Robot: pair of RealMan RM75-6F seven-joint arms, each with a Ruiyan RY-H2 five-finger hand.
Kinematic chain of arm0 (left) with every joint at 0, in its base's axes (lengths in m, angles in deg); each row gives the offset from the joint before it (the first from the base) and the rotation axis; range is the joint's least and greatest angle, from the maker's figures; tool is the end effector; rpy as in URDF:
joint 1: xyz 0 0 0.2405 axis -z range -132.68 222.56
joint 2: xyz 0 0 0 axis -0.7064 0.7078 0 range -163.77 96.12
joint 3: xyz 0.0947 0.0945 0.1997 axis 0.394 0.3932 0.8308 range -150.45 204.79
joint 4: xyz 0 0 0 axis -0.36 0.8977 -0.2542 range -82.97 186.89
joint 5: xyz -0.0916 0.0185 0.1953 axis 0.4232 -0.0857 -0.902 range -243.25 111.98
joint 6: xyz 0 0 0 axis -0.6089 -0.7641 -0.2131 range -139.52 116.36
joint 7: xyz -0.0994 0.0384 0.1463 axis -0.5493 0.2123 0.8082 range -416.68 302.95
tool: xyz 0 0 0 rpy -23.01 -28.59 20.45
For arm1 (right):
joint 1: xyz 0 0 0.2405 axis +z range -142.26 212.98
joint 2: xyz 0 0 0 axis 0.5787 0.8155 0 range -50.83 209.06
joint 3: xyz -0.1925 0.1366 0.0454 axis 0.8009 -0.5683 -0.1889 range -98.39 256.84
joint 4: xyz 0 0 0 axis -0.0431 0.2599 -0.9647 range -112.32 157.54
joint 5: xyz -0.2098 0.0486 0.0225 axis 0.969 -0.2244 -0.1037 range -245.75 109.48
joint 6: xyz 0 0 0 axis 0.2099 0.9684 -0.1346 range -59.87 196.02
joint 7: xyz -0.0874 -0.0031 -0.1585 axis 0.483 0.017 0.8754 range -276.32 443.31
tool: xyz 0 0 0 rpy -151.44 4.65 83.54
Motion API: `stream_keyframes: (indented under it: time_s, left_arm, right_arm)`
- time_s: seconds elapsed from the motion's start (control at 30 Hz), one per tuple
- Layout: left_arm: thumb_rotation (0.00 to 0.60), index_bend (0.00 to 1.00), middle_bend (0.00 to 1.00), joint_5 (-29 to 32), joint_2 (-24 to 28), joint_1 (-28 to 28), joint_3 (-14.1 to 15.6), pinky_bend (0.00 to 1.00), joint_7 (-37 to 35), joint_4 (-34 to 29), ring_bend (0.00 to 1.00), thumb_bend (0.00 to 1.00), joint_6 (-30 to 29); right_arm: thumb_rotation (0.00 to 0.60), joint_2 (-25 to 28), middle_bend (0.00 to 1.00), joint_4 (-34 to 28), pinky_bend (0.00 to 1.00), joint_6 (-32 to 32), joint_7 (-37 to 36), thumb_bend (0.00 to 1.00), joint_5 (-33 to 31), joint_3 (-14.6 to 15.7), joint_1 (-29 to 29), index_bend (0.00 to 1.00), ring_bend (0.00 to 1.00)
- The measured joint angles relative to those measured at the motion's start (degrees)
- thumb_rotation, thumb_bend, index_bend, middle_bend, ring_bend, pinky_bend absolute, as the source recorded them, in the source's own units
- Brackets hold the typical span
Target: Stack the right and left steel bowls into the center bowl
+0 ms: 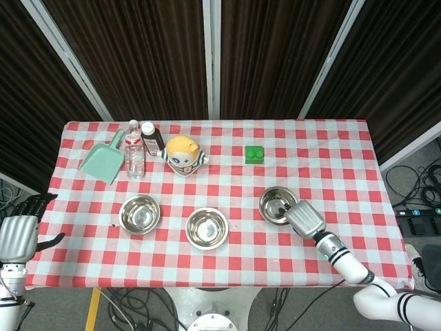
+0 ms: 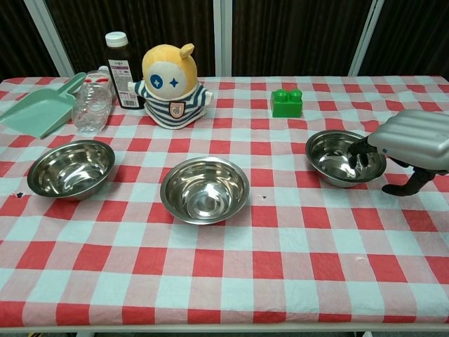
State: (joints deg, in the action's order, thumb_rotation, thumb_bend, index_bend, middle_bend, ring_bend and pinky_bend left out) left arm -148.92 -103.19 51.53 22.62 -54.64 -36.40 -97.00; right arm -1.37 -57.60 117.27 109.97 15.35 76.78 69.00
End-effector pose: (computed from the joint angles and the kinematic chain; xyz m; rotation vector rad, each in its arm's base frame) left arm -0.3020 0.2330 0.1335 -1.3423 -0.8706 -0.9157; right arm -0.2178 -0.3251 -0.0246 2.1472 -0.5257 0.5332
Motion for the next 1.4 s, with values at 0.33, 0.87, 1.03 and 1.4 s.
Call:
stream_keyframes:
  time_s: [0.33, 0.87, 1.03, 1.4]
  left_arm:
    - [0.6, 0.25, 0.29, 0.0, -0.4, 0.0, -0.1, 0.27, -0.3, 1.6, 0.2, 0.09, -0.1]
    - [0.6, 0.25, 0.29, 0.2, -0.4, -0.1, -0.2, 0.26, -0.9, 2.2, 0.2, 0.09, -0.2]
    - [0.6, 0.25, 0.29, 0.3, -0.3, -0.1, -0.3, 0.27, -1.1, 1.9, 0.2, 0.09, -0.1]
    - [0.6, 0.25, 0.29, 0.3, -0.2, -0.1, -0.3, 0.27, -1.8, 2.0, 0.2, 0.09, 0.0]
  right_arm:
    - [0.6, -3.5, 0.41, 4.4, 0.64, -0.8, 0.1, 0.24, -0.3, 0.0, 2.1, 0.39, 0.69]
    - [0.6, -8.0, 0.55, 10.4, 0.69, 1.4, -2.1, 0.32, 1.0, 0.6, 3.5, 0.61, 0.76]
    - [0.6, -8.4, 0.57, 11.2, 0.69, 1.5, -2.2, 0.34, 0.9, 0.8, 3.7, 0.63, 0.76]
    - [0.6, -7.1, 0.58, 9.9, 0.69, 4.1, -2.9, 0.34, 1.5, 0.9, 3.3, 0.64, 0.76]
